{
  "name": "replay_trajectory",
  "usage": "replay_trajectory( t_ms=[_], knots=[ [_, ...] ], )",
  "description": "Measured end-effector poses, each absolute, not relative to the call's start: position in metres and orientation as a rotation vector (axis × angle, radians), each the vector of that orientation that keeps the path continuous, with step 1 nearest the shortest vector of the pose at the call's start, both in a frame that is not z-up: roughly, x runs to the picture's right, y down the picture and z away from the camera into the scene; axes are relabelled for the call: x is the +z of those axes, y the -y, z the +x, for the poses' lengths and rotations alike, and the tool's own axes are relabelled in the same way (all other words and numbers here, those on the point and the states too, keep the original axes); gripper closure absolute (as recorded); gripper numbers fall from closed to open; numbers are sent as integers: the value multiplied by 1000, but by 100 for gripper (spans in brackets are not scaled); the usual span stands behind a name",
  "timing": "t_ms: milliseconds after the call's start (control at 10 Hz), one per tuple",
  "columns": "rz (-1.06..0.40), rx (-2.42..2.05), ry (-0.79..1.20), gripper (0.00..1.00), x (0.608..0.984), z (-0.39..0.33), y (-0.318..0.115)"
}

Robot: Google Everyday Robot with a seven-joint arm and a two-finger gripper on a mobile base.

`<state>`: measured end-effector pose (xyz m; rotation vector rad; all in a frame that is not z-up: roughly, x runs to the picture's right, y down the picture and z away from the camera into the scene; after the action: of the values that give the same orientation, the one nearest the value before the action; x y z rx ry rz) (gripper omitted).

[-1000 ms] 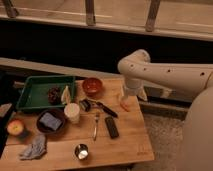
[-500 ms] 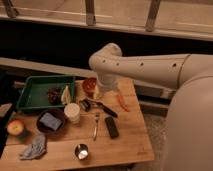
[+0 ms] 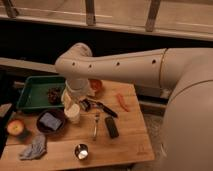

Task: Wipe red bowl with towel

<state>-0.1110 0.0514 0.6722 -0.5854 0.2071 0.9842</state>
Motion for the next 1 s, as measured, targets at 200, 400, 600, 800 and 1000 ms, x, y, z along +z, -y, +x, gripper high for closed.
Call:
replay_trajectory(
  t_ms=[200,400,600,800,1000],
  knots=[
    [-583,986,-208,20,673,-109,-51],
    [-569,981,-218,20,674,-106,-51],
    [-548,948,-212,20,670,-116,-55],
    [-552,883,-176,20,664,-155,-67],
    [-581,785,-122,20,658,-218,-87]
  ],
)
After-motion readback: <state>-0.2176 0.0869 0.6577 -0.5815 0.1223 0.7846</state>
